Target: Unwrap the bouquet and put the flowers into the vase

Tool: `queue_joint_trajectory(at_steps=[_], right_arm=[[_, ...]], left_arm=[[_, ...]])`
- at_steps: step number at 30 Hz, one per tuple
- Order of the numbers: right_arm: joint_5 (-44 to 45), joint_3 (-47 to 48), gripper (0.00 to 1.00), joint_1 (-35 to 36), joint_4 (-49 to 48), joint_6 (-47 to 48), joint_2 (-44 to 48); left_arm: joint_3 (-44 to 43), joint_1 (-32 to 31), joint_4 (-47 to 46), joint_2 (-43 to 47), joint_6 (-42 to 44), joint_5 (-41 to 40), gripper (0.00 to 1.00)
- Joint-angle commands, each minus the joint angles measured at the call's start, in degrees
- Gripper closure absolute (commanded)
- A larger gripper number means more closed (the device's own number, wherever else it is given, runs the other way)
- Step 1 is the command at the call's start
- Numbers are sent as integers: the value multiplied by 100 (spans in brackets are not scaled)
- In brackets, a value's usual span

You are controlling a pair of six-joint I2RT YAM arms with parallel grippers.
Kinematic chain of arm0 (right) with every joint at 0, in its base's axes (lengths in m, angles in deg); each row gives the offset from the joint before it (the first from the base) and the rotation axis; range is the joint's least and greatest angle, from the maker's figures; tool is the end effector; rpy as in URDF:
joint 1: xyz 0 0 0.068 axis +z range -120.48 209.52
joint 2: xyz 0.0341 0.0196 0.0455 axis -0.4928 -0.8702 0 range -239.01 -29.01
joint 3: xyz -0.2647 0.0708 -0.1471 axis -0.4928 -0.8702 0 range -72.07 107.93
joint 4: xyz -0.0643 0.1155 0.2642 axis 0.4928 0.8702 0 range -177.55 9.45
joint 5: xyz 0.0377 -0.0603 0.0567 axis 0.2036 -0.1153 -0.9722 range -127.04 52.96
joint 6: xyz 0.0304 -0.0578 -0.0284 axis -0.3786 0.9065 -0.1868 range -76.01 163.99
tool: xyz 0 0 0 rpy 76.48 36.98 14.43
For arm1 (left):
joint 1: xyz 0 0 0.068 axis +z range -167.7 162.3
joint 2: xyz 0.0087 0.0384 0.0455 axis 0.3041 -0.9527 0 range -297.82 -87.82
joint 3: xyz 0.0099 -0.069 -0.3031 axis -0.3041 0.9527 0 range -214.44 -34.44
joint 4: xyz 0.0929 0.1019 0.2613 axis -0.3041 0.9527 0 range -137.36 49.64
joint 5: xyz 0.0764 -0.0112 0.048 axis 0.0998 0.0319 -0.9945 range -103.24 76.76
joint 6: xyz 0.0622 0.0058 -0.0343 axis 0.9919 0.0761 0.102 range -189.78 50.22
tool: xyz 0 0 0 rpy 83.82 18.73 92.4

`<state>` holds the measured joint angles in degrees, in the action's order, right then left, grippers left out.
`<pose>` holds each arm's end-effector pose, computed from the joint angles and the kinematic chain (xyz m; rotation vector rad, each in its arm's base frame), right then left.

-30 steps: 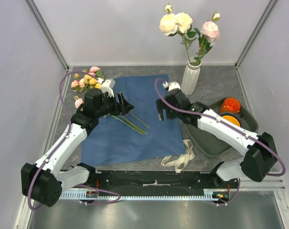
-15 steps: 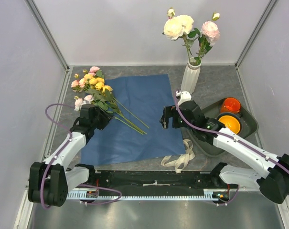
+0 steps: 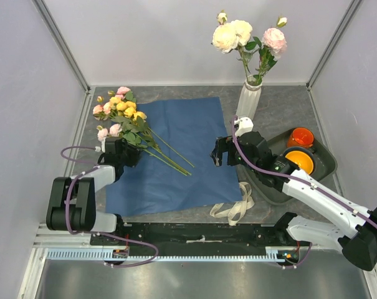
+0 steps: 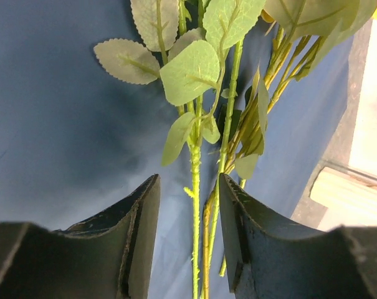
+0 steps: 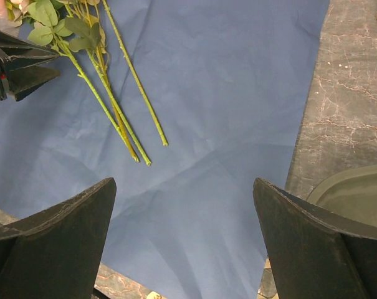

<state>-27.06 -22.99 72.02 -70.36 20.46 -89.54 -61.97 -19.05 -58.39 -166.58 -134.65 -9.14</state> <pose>0.2087 0.1774 0.3174 -0.2389 2.0915 0.5258 0.2846 -0.0107 0.1439 -1.2116 2.0321 -0.6708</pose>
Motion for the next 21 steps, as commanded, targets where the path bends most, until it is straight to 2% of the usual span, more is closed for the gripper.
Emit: queue_joint_trajectory(at_steps=[1, 8, 11, 13, 15, 16, 20, 21], right_arm=[[57, 5, 2, -14, -137, 77, 15], [74, -12, 2, -14, -84, 94, -99], [118, -12, 2, -14, -23, 94, -73], [136, -4, 2, -14, 3, 94, -55], [154, 23, 2, -14, 21, 94, -55], [154, 31, 2, -14, 39, 85, -64], [171, 84, 2, -14, 47, 68, -116], [180, 102, 2, -14, 39, 59, -134]], left_arm=[[-42, 3, -927, -410, -474, 153, 51], [-68, -94, -1788, -1263, -773, 381, 60], [-60, -199, -2113, -1518, -879, 416, 67], [-16, -217, -2289, -1563, -897, 434, 78], [63, -217, -2316, -1424, -853, 408, 93], [116, -217, -2308, -1327, -827, 373, 97], [441, -217, -1975, -327, -572, 31, 98], [467, -217, -1826, 154, -389, -101, 98]])
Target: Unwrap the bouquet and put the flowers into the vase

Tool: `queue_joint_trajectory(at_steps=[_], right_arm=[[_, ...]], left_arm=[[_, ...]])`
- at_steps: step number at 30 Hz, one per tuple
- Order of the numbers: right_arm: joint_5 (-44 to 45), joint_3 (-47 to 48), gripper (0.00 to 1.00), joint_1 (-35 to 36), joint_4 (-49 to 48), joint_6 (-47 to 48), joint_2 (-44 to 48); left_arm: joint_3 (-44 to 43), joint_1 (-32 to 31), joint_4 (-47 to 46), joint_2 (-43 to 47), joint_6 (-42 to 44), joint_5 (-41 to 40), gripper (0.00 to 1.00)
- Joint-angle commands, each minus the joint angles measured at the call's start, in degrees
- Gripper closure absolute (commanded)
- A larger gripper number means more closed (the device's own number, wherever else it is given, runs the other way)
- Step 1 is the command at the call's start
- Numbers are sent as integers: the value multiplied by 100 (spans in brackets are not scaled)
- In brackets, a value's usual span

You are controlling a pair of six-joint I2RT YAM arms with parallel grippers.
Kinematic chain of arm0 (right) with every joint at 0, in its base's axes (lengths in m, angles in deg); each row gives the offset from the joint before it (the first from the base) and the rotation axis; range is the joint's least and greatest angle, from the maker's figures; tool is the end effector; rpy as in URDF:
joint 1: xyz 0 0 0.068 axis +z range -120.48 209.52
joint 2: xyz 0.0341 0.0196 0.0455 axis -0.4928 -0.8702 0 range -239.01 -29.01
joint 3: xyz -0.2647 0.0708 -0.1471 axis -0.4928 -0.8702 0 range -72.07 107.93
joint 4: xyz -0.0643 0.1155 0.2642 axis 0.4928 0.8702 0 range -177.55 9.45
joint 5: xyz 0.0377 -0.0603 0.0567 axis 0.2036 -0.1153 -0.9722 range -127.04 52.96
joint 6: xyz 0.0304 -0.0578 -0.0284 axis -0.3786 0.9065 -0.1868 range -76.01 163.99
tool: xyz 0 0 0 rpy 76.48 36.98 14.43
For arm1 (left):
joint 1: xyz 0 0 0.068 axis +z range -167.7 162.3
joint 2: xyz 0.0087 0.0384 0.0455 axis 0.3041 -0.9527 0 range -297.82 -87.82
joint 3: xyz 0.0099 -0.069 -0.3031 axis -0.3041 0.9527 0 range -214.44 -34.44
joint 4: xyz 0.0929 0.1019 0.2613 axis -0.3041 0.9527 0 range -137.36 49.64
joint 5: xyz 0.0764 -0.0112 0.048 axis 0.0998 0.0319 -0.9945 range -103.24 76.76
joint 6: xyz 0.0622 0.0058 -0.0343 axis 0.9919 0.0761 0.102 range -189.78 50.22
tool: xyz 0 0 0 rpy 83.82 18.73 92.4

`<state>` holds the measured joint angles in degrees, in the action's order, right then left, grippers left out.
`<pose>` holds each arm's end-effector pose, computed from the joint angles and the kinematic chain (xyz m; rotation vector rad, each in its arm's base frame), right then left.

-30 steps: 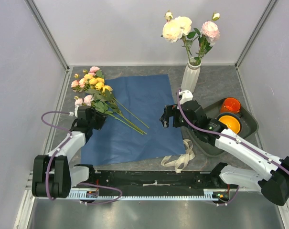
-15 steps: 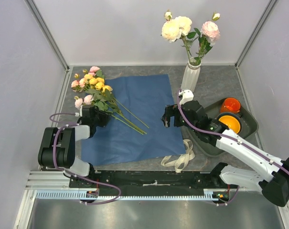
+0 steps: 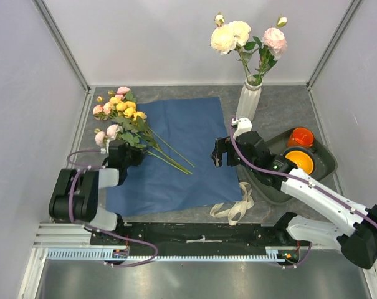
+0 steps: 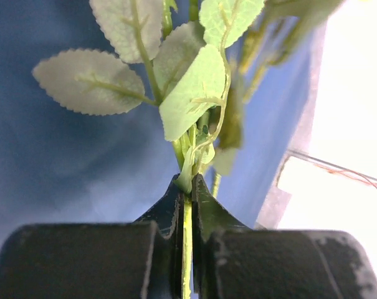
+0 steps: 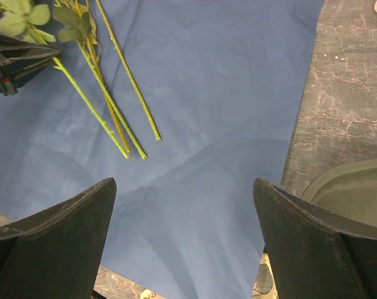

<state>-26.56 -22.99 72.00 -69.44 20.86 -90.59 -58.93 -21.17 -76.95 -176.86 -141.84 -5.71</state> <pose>0.2110 0.1787 0.3110 -0.2482 2.1199 0.4943 0.2971 -0.0255 0.1130 -1.2392 1.9582 -0.8595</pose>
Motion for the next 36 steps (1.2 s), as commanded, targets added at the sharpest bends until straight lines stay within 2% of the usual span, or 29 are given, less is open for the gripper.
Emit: queue_joint_trajectory(at_steps=[1, 9, 12, 13, 14, 16, 17, 19, 20, 23, 25, 28, 30, 31, 36], right_arm=[[130, 145, 2, -12, -44, 11, -90], [209, 479, 2, -12, 35, 55, -354], [-54, 725, 2, -12, 61, 247, -425], [-446, 848, 2, -12, 44, 335, -442], [-703, 892, 2, -12, 0, 440, -460], [-1334, 1059, 2, -12, -167, 748, -512], [-1938, 1121, 2, -12, -211, 827, -530], [-2662, 1322, 2, -3, -351, 986, -662], [-3300, 1393, 2, -11, -395, 986, -723], [-4200, 1727, 2, -12, -553, 846, -1013], [-4221, 1956, 5, -11, -606, 584, -1198], [-3669, 2114, 13, -12, -668, 267, -1304], [-3178, 2097, 18, -55, -703, -41, -1330], [-3149, 2062, 22, -90, -756, -164, -1330], [-3350, 1746, 28, -205, -1485, -796, -1330]], left_arm=[[173, -5, 240, 1482, 428, -480, 98], [-11, -14, 1823, 4199, 1675, -332, 98], [-161, -14, 1702, 4833, 2422, 396, 98], [-222, -14, 1675, 4912, 2598, 659, 98], [-362, -14, 1614, 4904, 2887, 1349, 98], [-547, -23, 1473, 4747, 3073, 2100, 98], [-748, -84, 1421, 4459, 3187, 2834, 98], [-1108, -320, 1376, 4150, 3285, 3472, 98], [-1224, -452, 1376, 3844, 3424, 3936, 98], [-1646, -1128, 1516, 3377, 3811, 4387, 98], [-1952, -1645, 1822, 3165, 4214, 4450, 98], [-2068, -1982, 1825, 2989, 4427, 4485, 98], [-2060, -2035, 1833, 2953, 4515, 4485, 98], [-2068, -2062, 1842, 2927, 4603, 4529, 98], [-2069, -2228, 1912, 2813, 4683, 4758, 98]])
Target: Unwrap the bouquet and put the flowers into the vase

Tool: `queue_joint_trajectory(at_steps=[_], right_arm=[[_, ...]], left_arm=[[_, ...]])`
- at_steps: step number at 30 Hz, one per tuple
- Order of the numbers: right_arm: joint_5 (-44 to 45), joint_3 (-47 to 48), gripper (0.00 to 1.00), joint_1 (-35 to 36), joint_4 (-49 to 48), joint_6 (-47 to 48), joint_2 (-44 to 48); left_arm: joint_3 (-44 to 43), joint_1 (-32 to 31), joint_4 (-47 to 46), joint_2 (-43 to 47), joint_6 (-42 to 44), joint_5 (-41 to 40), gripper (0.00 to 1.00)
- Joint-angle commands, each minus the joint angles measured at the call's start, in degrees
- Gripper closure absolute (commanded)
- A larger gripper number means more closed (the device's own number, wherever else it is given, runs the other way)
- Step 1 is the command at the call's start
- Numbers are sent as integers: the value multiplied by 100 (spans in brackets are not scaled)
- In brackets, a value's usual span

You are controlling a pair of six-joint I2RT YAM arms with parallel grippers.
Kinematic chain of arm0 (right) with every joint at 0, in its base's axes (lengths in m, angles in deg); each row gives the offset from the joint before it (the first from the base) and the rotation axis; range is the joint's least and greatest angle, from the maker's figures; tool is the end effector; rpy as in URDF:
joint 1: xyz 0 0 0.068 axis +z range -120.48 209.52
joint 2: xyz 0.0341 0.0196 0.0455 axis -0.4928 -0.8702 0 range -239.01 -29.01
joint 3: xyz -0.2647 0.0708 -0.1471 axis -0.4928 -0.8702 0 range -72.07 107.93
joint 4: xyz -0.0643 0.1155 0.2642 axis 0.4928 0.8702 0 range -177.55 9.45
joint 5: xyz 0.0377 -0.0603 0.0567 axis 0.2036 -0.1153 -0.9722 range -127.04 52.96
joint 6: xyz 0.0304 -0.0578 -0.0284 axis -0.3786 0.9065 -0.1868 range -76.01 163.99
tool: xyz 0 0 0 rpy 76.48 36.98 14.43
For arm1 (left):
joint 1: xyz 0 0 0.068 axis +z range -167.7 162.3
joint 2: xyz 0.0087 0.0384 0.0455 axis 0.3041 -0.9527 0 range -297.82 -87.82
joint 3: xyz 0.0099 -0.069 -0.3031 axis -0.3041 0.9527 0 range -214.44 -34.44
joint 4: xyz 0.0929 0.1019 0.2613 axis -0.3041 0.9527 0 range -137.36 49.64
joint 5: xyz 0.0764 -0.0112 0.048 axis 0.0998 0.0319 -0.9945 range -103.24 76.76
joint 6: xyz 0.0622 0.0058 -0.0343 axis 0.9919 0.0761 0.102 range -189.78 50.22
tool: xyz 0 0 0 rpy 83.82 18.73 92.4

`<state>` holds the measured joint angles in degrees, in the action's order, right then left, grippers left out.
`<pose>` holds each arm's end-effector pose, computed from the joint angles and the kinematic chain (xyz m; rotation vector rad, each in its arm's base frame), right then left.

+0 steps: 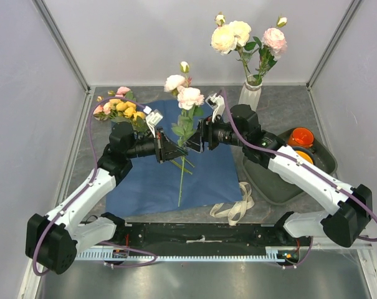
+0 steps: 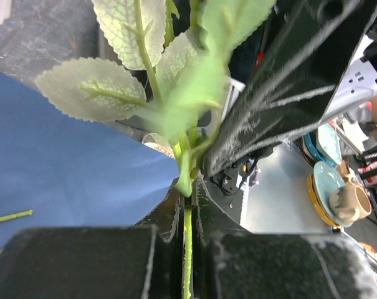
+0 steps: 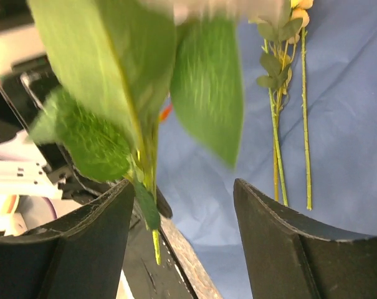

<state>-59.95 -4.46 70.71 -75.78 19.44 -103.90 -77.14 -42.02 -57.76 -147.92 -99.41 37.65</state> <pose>0.2471 0.2465 0.3884 -0.5833 1.9648 1.1299 0.2229 -0.1505 0.3361 0.6441 1.7529 -1.4205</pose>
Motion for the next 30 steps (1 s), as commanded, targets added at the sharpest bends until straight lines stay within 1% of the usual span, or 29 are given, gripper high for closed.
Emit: queue_joint_trajectory(at_steps=[1, 3, 6, 7, 9, 10, 11, 12, 13, 14, 15, 16, 17, 18, 19, 20, 21, 22, 23, 24, 25, 27, 28, 29, 30], right_arm=[[-98, -134, 32, -76, -921, -699, 1], [-186, -196, 35, -76, -1106, -813, -60], [-424, -275, 47, -76, -1379, -971, -157], [-468, -284, 57, -67, -1397, -990, -201], [-512, -310, 69, -76, -1379, -990, -271], [-512, -336, 80, -85, -1362, -998, -280], [-486, -354, 85, -111, -1353, -1007, -272], [-451, -415, 88, -120, -1344, -1016, -263], [-433, -424, 94, -163, -1318, -964, -245], [-389, -425, 97, -294, -1187, -911, -219], [-215, -364, 99, -400, -994, -858, -201], [-109, -320, 100, -532, -836, -745, -192], [31, -258, 100, -872, -486, -700, -140], [320, -92, 100, -1058, -291, -621, -114], [610, 31, 100, -1243, -89, -525, -70], [952, 328, 100, -1567, 357, -280, 35], [1922, 497, 100, -1701, 570, -147, 114], [2497, 655, 100, -1780, 781, -33, 194], [3094, 848, 100, -1825, 757, 247, 429], [4249, 885, 100, -1834, 696, 371, 571], [4643, 885, 100, -1834, 286, 538, 825], [5365, 833, 100, -1834, -269, 1065, 1046], [5977, 824, 100, -1834, -863, 1241, 1151], [6235, 832, 100, -1834, -1122, 1408, 1152], [6429, 858, 100, -1834, -1455, 1775, 1144]], left_arm=[[-239, -187, 19, -90, 484, 439, 98], [-239, -223, 107, -99, 528, 474, 98], [-213, -267, 134, -99, 554, 500, 98], [-221, -267, 151, -90, 555, 492, 98], [-265, -267, 265, -90, 598, 430, 98], [-326, -267, 431, -81, 668, 317, 98], [-353, -275, 537, -81, 686, 246, 94], [-379, -267, 634, -90, 712, 193, 88], [-467, -267, 905, -90, 800, 62, 72], [-537, -258, 1003, -116, 861, -9, 64], [-721, -249, 1317, -177, 940, -96, 57], [-827, -249, 1834, -221, 1150, -358, 51], [-924, -249, 2048, -265, 1239, -535, 50], [-1072, -240, 2268, -353, 1310, -745, 49], [-1117, -232, 2548, -389, 1371, -1226, 48], [-1144, -223, 2655, -415, 1372, -1466, 47], [-1127, -197, 2709, -398, 1320, -1686, 47], [-1101, -179, 2744, -380, 1293, -2053, 47], [-1083, -161, 2797, -345, 1258, -2196, 47], [-1039, -135, 2806, -310, 1240, -2372, 46], [-1030, -135, 2806, -223, 1240, -2452, 46], [-986, -100, 2788, -134, 1240, -2619, 45], [-986, -108, 2788, -47, 1240, -2663, 44], [-943, -100, 2754, -11, 1240, -2698, 44], [-933, -100, 2753, 15, 1231, -2734, 43]])
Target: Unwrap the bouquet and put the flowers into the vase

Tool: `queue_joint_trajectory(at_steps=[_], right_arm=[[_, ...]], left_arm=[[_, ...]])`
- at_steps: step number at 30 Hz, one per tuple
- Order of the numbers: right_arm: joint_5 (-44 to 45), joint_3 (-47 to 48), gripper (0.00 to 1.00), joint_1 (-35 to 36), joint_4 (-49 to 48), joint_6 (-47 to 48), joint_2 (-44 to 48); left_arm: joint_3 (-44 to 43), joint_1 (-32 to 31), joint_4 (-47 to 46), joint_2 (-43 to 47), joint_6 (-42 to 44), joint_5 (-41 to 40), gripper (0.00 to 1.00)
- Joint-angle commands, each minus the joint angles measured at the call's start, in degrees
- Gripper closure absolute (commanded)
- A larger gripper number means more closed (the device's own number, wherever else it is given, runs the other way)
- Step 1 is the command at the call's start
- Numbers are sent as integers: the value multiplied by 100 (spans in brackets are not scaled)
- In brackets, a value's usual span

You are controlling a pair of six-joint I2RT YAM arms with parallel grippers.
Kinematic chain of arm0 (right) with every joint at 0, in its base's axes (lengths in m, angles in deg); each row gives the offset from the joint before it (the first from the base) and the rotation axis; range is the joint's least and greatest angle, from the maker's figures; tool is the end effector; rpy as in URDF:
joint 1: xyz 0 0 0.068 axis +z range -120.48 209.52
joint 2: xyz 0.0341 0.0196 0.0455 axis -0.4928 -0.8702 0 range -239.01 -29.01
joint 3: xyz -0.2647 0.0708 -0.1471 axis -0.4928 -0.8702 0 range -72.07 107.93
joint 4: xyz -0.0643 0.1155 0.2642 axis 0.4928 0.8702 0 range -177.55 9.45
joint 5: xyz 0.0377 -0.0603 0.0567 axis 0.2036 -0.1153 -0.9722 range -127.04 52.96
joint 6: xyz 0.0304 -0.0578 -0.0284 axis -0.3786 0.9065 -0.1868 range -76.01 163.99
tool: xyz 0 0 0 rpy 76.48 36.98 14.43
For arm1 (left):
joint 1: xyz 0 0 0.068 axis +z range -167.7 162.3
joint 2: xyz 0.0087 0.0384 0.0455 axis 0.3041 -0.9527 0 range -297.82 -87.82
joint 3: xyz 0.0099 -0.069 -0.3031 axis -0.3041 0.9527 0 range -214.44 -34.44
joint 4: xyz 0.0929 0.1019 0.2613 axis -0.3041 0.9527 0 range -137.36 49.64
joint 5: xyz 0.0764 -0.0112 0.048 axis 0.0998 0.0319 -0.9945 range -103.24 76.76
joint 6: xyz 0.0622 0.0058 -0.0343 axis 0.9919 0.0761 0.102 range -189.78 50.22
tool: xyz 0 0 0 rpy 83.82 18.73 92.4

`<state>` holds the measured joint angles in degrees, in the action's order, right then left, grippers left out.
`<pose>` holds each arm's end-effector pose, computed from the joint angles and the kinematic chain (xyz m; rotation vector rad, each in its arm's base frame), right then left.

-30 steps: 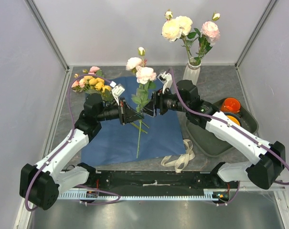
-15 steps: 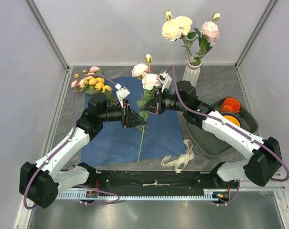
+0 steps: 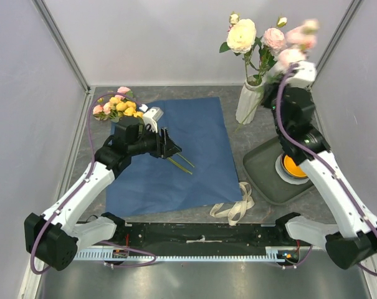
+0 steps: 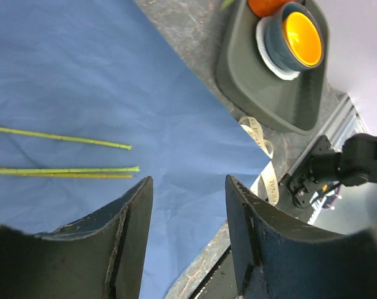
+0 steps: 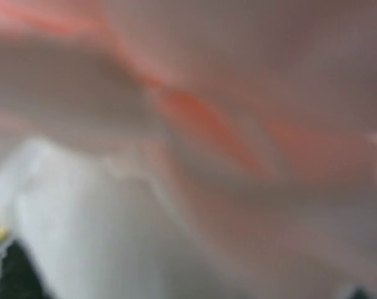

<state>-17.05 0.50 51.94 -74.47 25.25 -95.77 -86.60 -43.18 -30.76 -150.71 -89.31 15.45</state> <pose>0.2867 0.0965 0.4640 0.2062 1.6832 0.2423 0.2411 -0.1459 0.3324 0.4375 2.0889 -0.9896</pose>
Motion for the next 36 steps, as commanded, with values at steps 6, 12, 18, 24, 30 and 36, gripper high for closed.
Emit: queue_joint_trajectory(at_steps=[6, 12, 18, 24, 30, 36], right_arm=[[2211, 855, 98, 17, -3309, 2312, -275], [1992, 1838, 99, -114, -3805, 2859, -1347], [1859, 2085, 100, -115, -3699, 2788, -1761], [1745, 1831, 100, -132, -3646, 2560, -1902], [1816, 1610, 98, -193, -3551, 2350, -2156], [1728, 1444, 98, -299, -3454, 2094, -2288]], left_arm=[[66, 25, 54, 339, 221, -548, 43], [66, 34, 45, 330, 230, -531, 43], [75, 51, 45, 322, 239, -540, 43], [66, 69, 36, 234, 221, -461, 43], [57, 113, 54, 216, 230, -478, 43], [66, 139, 63, 190, 239, -496, 43]])
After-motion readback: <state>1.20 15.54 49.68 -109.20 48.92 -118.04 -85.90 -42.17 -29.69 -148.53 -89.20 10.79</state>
